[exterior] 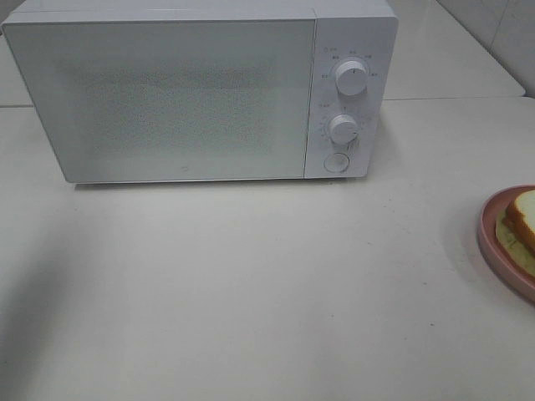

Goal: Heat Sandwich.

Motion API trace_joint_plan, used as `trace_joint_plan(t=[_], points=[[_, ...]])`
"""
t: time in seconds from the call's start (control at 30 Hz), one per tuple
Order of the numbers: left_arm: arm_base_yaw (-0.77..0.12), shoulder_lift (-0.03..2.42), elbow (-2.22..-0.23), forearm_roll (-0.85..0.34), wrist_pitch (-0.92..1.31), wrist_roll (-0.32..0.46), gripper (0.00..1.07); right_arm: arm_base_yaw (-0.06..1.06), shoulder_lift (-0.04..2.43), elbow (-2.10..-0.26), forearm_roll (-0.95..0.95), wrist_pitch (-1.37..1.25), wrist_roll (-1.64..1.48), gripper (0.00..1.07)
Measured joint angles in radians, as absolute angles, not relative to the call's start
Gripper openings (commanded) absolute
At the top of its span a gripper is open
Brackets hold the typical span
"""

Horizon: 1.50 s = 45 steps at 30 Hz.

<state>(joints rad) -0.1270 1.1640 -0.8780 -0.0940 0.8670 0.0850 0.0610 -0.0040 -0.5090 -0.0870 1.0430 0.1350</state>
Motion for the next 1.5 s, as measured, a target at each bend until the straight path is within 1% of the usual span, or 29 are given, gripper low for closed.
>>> trace_joint_plan(t=[0.03,0.07,0.1,0.13,0.17,0.23,0.27,0.33,0.4,0.6,0.9,0.93,1.07,1.23,1.5], points=[[-0.074,1.132,-0.855,-0.093,0.887,0.095,0.78,0.061,-0.004,-0.509,-0.087,1.043,0.135,0.66],[-0.053,1.115,-0.842,-0.093,0.897,0.103,0.8,0.061,-0.004,-0.509,-0.087,1.043,0.135,0.66],[-0.029,1.096,-0.828,-0.093,0.907,0.11,0.81,0.061,-0.004,-0.509,-0.087,1.043,0.135,0.66],[-0.029,1.096,-0.828,-0.093,0.907,0.11,0.81,0.061,-0.004,-0.509,-0.087,1.043,0.135,0.66],[0.013,1.055,-0.801,-0.093,0.928,0.12,0.81,0.061,-0.004,-0.509,-0.087,1.043,0.135,0.66],[0.057,1.01,-0.773,-0.093,0.943,0.129,0.81,0.061,-0.004,-0.509,-0.087,1.043,0.135,0.66],[0.057,1.01,-0.773,-0.093,0.943,0.129,0.81,0.061,-0.004,-0.509,-0.087,1.043,0.135,0.66],[0.105,0.927,-0.728,-0.098,0.956,0.131,0.81,0.061,-0.004,-0.509,-0.087,1.043,0.135,0.66],[0.123,0.877,-0.699,-0.105,0.96,0.131,0.8,0.061,-0.004,-0.509,-0.087,1.043,0.135,0.66],[0.133,0.751,-0.64,-0.12,0.999,0.133,0.8,0.061,-0.004,-0.509,-0.087,1.043,0.135,0.66],[0.134,0.477,-0.52,-0.125,1.066,0.133,0.8,0.061,-0.004,-0.509,-0.087,1.043,0.135,0.66],[0.134,0.477,-0.52,-0.125,1.066,0.133,0.8,0.061,-0.004,-0.509,-0.087,1.043,0.135,0.66],[0.134,0.328,-0.511,-0.132,1.066,0.119,0.8,0.061,-0.004,-0.509,-0.087,1.043,0.135,0.66],[0.134,0.214,-0.495,-0.134,1.051,0.115,0.8,0.061,-0.004,-0.509,-0.087,1.043,0.135,0.65],[0.134,0.084,-0.494,-0.134,1.05,0.113,0.79,0.061,-0.004,-0.509,-0.087,1.043,0.135,0.64]])
